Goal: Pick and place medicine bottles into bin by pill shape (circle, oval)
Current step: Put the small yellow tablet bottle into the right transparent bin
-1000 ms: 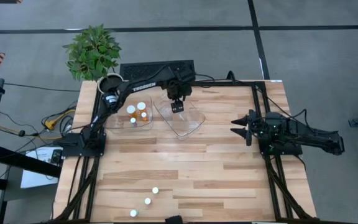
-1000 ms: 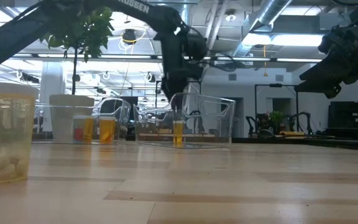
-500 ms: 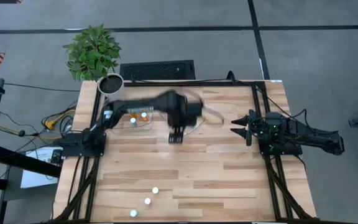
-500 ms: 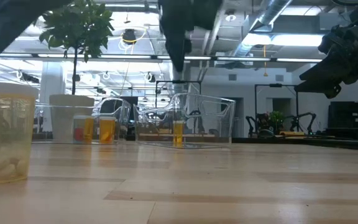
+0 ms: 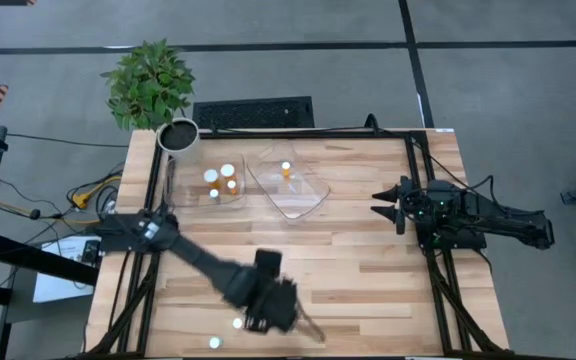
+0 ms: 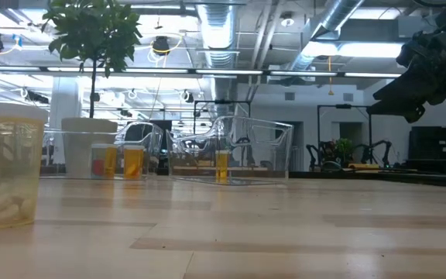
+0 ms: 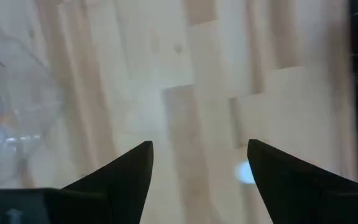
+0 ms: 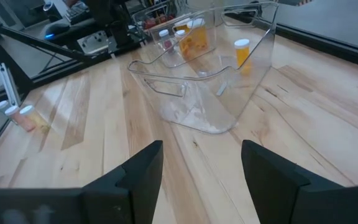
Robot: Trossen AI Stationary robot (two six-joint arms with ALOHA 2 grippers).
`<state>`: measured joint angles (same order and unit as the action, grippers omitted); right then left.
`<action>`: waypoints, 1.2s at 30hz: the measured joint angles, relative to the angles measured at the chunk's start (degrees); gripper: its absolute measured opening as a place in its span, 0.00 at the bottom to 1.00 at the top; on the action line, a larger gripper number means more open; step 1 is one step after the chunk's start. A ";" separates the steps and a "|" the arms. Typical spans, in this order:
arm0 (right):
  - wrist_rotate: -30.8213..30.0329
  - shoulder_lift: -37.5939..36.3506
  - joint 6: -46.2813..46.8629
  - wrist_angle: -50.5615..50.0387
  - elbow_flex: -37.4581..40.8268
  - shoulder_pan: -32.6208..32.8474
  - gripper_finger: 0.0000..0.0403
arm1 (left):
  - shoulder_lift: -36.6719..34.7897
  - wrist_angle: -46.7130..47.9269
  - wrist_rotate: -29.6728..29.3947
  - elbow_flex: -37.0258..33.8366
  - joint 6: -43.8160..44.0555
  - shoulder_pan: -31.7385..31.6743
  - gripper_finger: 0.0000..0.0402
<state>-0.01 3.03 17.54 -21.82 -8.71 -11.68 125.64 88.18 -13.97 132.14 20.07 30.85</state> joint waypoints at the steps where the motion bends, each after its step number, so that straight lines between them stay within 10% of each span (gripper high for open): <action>1: 0.00 0.00 0.05 0.00 0.00 0.00 0.56 | -0.02 -0.45 -0.27 0.03 2.02 1.42 0.64; 11: 0.00 0.00 0.50 -0.15 0.00 0.00 0.56 | -0.02 -1.92 -4.71 -2.92 19.32 6.98 0.64; 36: 0.00 0.02 0.59 -0.02 0.00 0.00 0.56 | -8.01 -7.60 -0.42 -24.27 22.00 5.51 0.64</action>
<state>-0.01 3.05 18.13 -21.85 -8.71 -11.68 117.63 80.58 -14.40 107.87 42.07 36.36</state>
